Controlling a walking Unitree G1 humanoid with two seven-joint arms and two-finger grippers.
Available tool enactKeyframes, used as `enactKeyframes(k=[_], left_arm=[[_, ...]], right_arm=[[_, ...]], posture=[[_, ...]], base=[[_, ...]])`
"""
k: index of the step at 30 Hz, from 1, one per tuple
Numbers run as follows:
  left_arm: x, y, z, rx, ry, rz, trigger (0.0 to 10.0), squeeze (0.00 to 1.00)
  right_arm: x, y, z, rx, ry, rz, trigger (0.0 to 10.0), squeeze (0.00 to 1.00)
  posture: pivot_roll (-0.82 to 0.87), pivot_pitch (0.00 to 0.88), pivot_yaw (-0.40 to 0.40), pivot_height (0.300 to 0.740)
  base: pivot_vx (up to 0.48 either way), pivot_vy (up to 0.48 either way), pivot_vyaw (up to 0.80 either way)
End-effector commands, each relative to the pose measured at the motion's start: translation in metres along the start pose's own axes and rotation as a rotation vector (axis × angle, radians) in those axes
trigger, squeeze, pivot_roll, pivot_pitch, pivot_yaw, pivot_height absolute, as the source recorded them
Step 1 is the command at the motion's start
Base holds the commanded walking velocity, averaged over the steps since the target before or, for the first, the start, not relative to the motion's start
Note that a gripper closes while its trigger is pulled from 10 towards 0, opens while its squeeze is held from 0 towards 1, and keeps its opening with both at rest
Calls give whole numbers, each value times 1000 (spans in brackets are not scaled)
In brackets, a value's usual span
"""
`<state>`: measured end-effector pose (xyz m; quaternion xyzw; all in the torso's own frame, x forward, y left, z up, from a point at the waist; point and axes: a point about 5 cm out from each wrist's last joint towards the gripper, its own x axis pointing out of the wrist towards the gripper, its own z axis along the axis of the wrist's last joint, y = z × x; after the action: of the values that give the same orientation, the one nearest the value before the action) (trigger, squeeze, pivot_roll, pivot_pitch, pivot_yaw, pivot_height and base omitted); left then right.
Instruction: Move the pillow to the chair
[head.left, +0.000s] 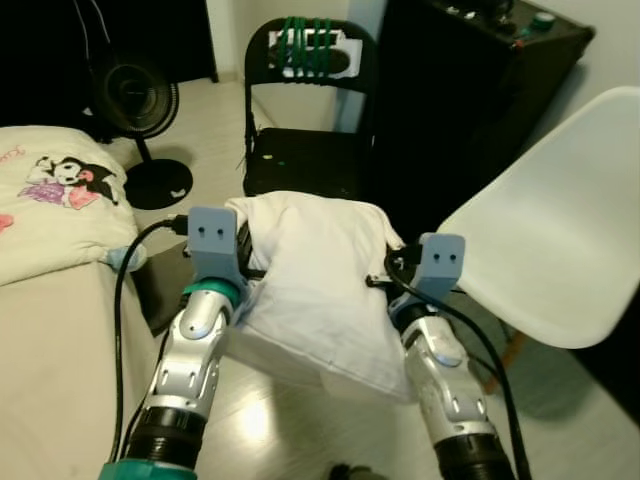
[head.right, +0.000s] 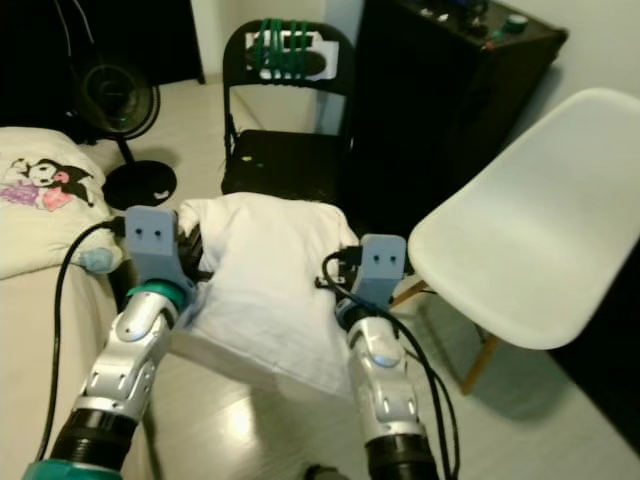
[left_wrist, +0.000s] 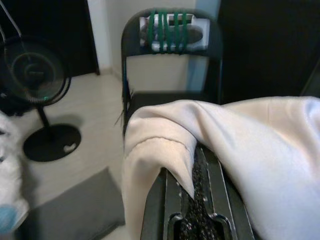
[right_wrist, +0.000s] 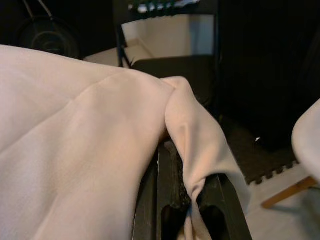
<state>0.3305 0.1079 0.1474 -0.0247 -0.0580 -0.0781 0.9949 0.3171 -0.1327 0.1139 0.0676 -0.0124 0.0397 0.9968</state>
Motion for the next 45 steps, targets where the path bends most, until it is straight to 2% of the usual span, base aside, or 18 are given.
enactKeyframes(k=[1, 10, 15, 22, 23, 27, 31, 39, 45], left_arm=[[1, -5, 8, 11, -46, -35, 10000, 0], [2, -5, 9, 7, -53, -46, 10000, 0], [2, -4, 9, 1, -66, -15, 10000, 0], [1, -5, 9, -5, -72, -6, 10000, 0], [-1, -4, 9, -6, -76, -1, 10000, 0], [-3, -4, 10, -2, -83, 3, 10000, 0], [-2, -5, 10, -2, -86, -11, 10000, 0], [2, -9, 12, -2, -90, -42, 10000, 0], [3, -11, 14, -3, -95, -51, 10000, 0]], right_arm=[[4, 18, 14, 9, -73, 60, 10000, 0], [5, 20, 15, 7, -80, 64, 10000, 0], [8, 21, 17, -8, -77, 102, 10000, 0], [9, 20, 17, -16, -71, 111, 10000, 0], [12, 23, 20, -16, -79, 125, 10000, 0], [18, 31, 38, 1, -142, 149, 10000, 0], [20, 30, 51, -3, -193, 136, 10000, 0], [22, 21, 64, -23, -247, 106, 10000, 0], [22, 21, 63, -23, -250, 99, 10000, 0]], posture=[[10, 21, 83, 740], [7, 5, 70, 740], [18, 0, 6, 740], [18, 0, 6, 740], [28, 0, -15, 740], [27, 0, -8, 740], [18, 0, 9, 740], [11, 0, 34, 740], [18, 0, 42, 740]], base=[[304, 0, 0], [304, 0, 0], [305, 0, 0], [304, 0, 0], [304, 0, 0], [302, 0, 0], [303, 0, 0], [315, 0, 0], [361, 0, 0]])
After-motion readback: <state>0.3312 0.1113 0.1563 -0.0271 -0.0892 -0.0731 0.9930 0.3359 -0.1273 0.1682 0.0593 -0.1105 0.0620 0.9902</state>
